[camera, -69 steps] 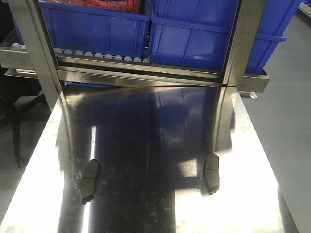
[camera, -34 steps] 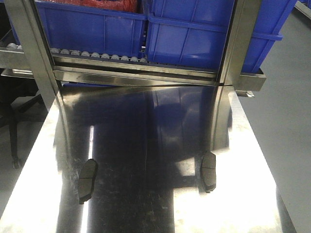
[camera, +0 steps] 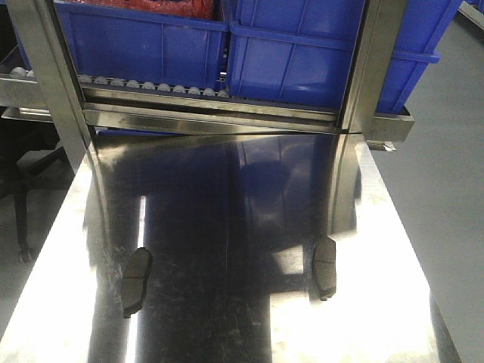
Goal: Move and align brake pads A on conveyor
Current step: 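Position the base at the steel table facing the two brake pads, then lower the left gripper over the brake pad nearest it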
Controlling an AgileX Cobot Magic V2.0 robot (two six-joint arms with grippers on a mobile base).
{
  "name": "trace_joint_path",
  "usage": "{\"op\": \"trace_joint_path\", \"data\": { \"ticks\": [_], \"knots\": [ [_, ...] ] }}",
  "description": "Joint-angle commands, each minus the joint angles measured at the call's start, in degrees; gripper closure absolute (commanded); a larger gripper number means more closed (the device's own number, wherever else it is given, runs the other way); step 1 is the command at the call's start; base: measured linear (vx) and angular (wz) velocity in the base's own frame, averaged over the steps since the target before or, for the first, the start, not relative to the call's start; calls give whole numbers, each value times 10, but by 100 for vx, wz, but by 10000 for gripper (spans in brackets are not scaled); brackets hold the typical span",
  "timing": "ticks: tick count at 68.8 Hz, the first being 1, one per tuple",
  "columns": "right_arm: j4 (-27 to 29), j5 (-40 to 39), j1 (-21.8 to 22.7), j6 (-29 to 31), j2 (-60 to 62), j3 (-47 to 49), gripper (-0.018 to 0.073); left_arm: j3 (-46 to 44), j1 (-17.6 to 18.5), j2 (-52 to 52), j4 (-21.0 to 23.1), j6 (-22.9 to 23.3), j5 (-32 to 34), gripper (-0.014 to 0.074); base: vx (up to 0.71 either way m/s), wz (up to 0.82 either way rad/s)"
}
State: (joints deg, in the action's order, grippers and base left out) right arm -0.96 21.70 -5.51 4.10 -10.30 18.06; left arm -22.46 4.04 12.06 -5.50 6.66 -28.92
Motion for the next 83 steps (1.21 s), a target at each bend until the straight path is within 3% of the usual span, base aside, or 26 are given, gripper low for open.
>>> {"op": "trace_joint_path", "data": {
  "ticks": [1, 13, 22, 29, 54, 64, 74, 83],
  "knots": [
    [-2, -41, 0, 4, -9, 16, 122, -13, 1, 12, 1, 3, 45, 202, 0, 0],
    [-2, -41, 0, 4, -9, 16, 122, -13, 1, 12, 2, 5, 58, 202, 0, 0],
    [-2, -41, 0, 4, -9, 16, 122, -20, 1, 13, 28, 9, 46, 202, 0, 0],
    [-2, -41, 0, 4, -9, 16, 122, -60, 1, 49, 50, 19, -8, 202, 0, 0],
    [-2, -41, 0, 4, -9, 16, 122, -221, 1, 327, 50, 6, -228, 202, 0, 0],
    [-2, -41, 0, 4, -9, 16, 122, -252, 1, 437, 55, -11, -253, 202, 0, 0],
    [-2, -41, 0, 4, -9, 16, 122, -281, 2, 525, 98, -14, -249, 202, 0, 0],
    [-2, -41, 0, 4, -9, 16, 122, -301, 15, 578, 167, -33, -230, 202, 0, 0]
  ]
}}
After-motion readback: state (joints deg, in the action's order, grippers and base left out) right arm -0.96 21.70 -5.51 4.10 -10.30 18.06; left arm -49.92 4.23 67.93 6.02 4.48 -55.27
